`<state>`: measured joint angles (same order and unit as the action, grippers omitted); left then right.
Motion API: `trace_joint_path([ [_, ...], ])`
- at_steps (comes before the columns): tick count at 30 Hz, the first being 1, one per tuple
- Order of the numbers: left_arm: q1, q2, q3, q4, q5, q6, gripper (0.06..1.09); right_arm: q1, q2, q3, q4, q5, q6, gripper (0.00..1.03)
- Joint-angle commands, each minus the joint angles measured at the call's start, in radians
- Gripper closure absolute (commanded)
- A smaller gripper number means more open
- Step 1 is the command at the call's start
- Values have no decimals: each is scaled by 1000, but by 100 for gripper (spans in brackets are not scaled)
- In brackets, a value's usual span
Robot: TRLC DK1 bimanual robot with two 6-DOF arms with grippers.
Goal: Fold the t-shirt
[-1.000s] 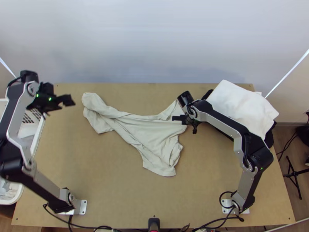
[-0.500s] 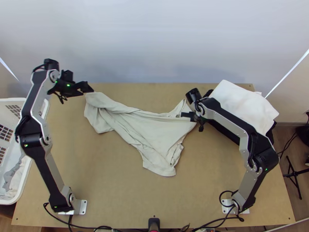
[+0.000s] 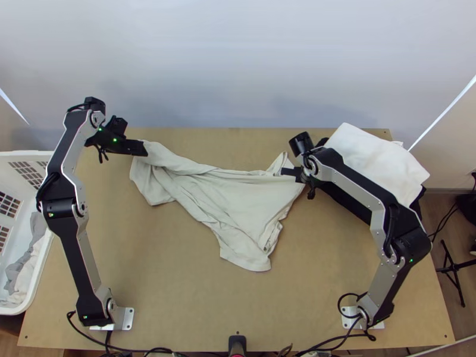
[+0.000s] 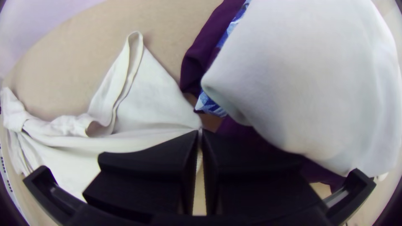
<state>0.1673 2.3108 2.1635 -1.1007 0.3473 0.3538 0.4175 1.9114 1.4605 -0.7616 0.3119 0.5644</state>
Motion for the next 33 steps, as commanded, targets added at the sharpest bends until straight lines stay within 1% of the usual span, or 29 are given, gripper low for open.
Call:
trace_joint_path([
  [1, -5, 30, 29, -14, -34, 30, 11, 3, 8, 6, 4, 3, -1, 100],
  [2, -6, 35, 35, -7, -27, 24, 11, 3, 9, 6, 4, 3, -1, 100],
  [3, -12, 39, 38, -7, -19, 25, 14, 3, 11, 4, 4, 4, -1, 100],
  [5, -34, 44, 42, 1, -18, 17, 26, 4, 12, 4, 5, 4, -1, 100],
  [6, -41, 44, 42, 13, -13, 4, 36, 6, 14, 4, 5, 4, -1, 100],
  [7, -49, 44, 42, 38, -1, -22, 51, 7, 15, 4, 5, 4, -1, 100],
  [9, -57, 44, 42, 116, 16, -90, 89, 10, 17, 4, 5, 4, -1, 100],
  [10, -60, 48, 42, 159, 19, -115, 106, 12, 17, 4, 7, 4, -1, 100],
  [11, -63, 56, 45, 185, 19, -134, 105, 12, 17, 4, 7, 6, -1, 100],
  [15, -72, 113, 134, 211, 18, -208, 105, 14, 17, 3, 7, 6, -1, 100],
  [21, -66, 101, 174, 421, 16, -441, 105, 21, 17, 1, 10, 7, -1, 100],
  [25, -48, 94, 170, 579, 18, -685, 105, 38, 17, 0, 18, 7, -1, 100],
  [26, -45, 91, 168, 604, 24, -725, 105, 44, 17, -2, 21, 7, -1, 100],
  [30, -61, 93, 153, 618, 33, -743, 105, 64, 20, -3, 25, 9, -1, 100],
  [31, -66, 96, 147, 621, 33, -745, 97, 67, 21, -3, 28, 9, -3, 100],
  [32, -72, 101, 144, 619, 33, -743, 76, 70, 23, -3, 28, 9, -3, 100],
  [33, -78, 101, 133, 616, 48, -736, 49, 72, 25, -2, 28, 9, -4, 100],
])
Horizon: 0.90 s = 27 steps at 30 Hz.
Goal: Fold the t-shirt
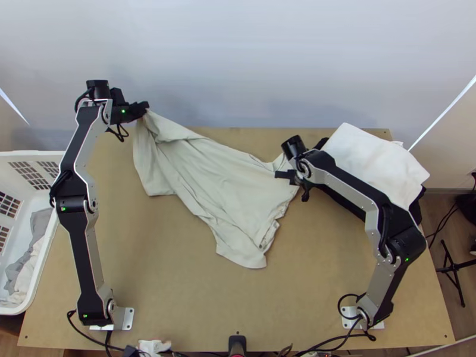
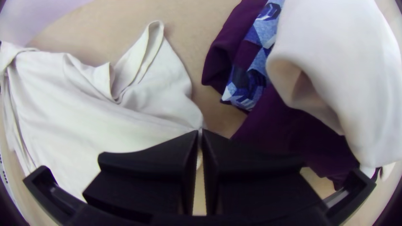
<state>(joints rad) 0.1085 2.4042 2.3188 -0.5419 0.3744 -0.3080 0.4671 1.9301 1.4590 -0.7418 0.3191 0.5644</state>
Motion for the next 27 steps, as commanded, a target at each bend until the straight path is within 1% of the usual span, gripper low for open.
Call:
trace_joint_path([
  [1, -23, 6, -32, 57, 35, -60, 20, 24, 7, 0, 9, 1, -4, 100],
  [2, -26, 4, -33, 56, 37, -57, 9, 27, 6, 0, 9, 1, -4, 100],
  [4, -26, -17, -52, 56, 58, -48, 10, 30, 6, 0, 9, 1, -6, 100],
  [6, -24, -42, -68, 54, 60, -36, 10, 33, 6, -3, 9, 3, -8, 100],
  [9, -27, -66, -96, 37, 52, 41, 10, 36, 6, -3, 9, 3, -9, 100],
  [11, -36, -82, -99, -58, 24, 172, 10, 39, 6, -3, 9, 3, -9, 100],
  [12, -47, -85, -102, -119, -11, 270, 10, 39, 6, -3, 9, 3, -11, 100],
  [14, -67, -96, -121, -197, -124, 438, 10, 39, 4, -3, 9, 3, -12, 100],
  [15, -70, -109, -147, -228, -140, 512, 10, 39, 3, -3, 9, 3, -14, 100],
  [17, -70, -149, -205, -242, -140, 615, 11, 39, 3, -2, 9, 3, -17, 100],
  [19, -75, -188, -259, -306, -126, 736, 11, 39, 3, -2, 9, 3, -18, 100],
  [22, -76, -252, -343, -363, -49, 863, 11, 38, 4, 0, 9, 3, -20, 100],
  [25, -84, -260, -357, -397, -43, 917, 11, 34, 4, 3, 9, 3, -23, 100],
  [27, -84, -255, -357, -412, -20, 934, 11, 31, 4, 4, 9, 3, -24, 100],
])
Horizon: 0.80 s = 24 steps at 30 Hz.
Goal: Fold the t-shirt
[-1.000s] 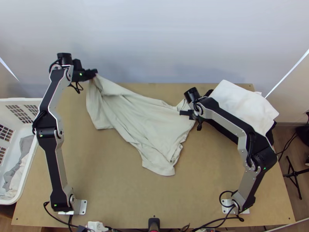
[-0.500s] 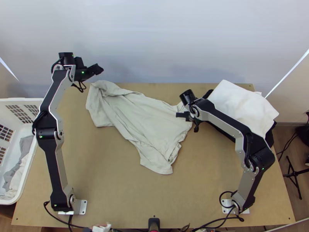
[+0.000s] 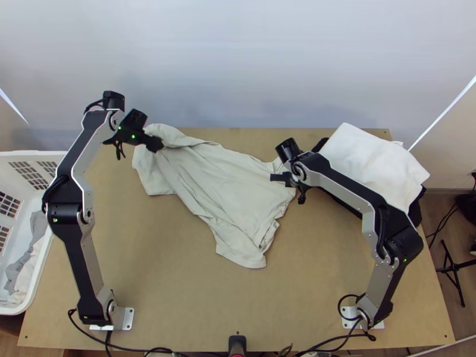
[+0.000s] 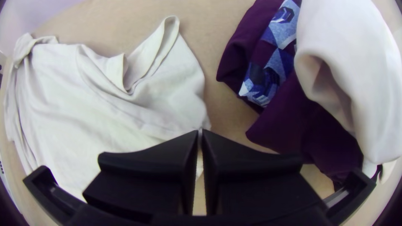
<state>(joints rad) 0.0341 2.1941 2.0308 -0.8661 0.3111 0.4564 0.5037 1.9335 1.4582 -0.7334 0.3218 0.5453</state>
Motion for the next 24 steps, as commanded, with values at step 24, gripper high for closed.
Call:
trace_joint_path([
  [24, -26, 96, -67, 308, -32, 31, 23, -30, -31, 1, 135, -1, -87, 100],
])
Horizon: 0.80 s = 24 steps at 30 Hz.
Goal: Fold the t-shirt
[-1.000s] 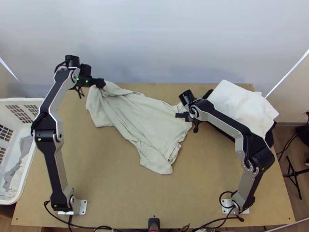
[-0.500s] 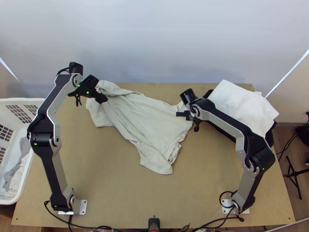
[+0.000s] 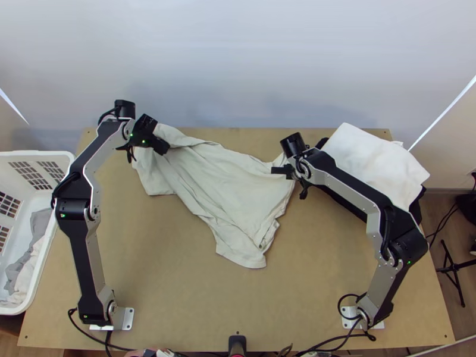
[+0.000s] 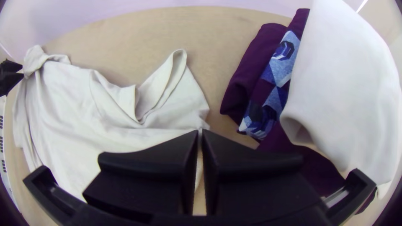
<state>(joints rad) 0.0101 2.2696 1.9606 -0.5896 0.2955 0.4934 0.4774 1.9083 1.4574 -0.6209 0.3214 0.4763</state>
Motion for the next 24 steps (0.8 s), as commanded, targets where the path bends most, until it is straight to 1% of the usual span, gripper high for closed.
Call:
trace_joint_path([
  [1, -2, 21, 1, 31, -18, -4, 23, -5, -6, 1, 23, -1, -19, 100],
  [7, -2, 36, 3, 31, -22, 4, 23, -13, -12, 3, 30, -1, -21, 100],
  [8, -2, 39, 3, 33, -25, 4, 29, -14, -12, 3, 32, -1, -21, 100],
  [10, -2, 44, 3, 48, -35, -21, 49, -17, -17, 1, 33, -1, -21, 100],
  [11, -2, 45, 3, 63, -38, -39, 55, -19, -18, 1, 33, -1, -21, 100],
  [13, -4, 47, 3, 68, -36, -50, 56, -22, -28, 3, 38, -1, -21, 100],
  [14, -7, 45, 0, 65, -41, -55, 62, -22, -34, 3, 39, -1, -21, 100],
  [15, -10, 42, 3, 76, -50, -79, 71, -22, -43, 3, 43, -1, -25, 100],
  [16, -10, 36, 3, 96, -55, -111, 84, -22, -49, 1, 49, -1, -34, 100],
  [17, -10, 24, 8, 123, -58, -147, 104, -23, -55, 1, 53, -1, -42, 100],
  [22, -4, -41, 75, 117, -58, -355, 105, -57, -92, 0, 96, -1, -102, 100],
  [24, 1, -79, 81, 113, -61, -420, 105, -82, -106, 1, 122, -1, -131, 100],
])
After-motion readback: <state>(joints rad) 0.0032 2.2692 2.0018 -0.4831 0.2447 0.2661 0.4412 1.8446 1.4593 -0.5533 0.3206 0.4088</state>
